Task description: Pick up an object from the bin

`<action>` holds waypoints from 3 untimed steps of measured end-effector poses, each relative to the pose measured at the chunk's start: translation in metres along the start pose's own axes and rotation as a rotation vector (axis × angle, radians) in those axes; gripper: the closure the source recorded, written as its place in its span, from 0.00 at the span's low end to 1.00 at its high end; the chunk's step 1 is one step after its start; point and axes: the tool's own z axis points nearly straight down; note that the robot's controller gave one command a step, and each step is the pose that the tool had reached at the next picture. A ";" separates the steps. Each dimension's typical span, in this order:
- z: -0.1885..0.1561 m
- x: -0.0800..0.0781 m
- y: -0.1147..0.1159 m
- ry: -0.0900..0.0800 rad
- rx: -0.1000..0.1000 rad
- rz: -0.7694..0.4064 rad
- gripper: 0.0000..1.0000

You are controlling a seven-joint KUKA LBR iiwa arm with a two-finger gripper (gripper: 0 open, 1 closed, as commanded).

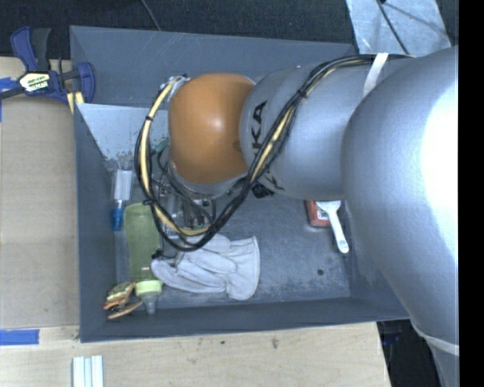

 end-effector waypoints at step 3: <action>-0.016 0.000 -0.019 -0.007 -0.002 0.118 0.00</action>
Offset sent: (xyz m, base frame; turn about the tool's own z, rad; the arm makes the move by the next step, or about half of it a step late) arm -0.0031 0.0013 0.0035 0.0096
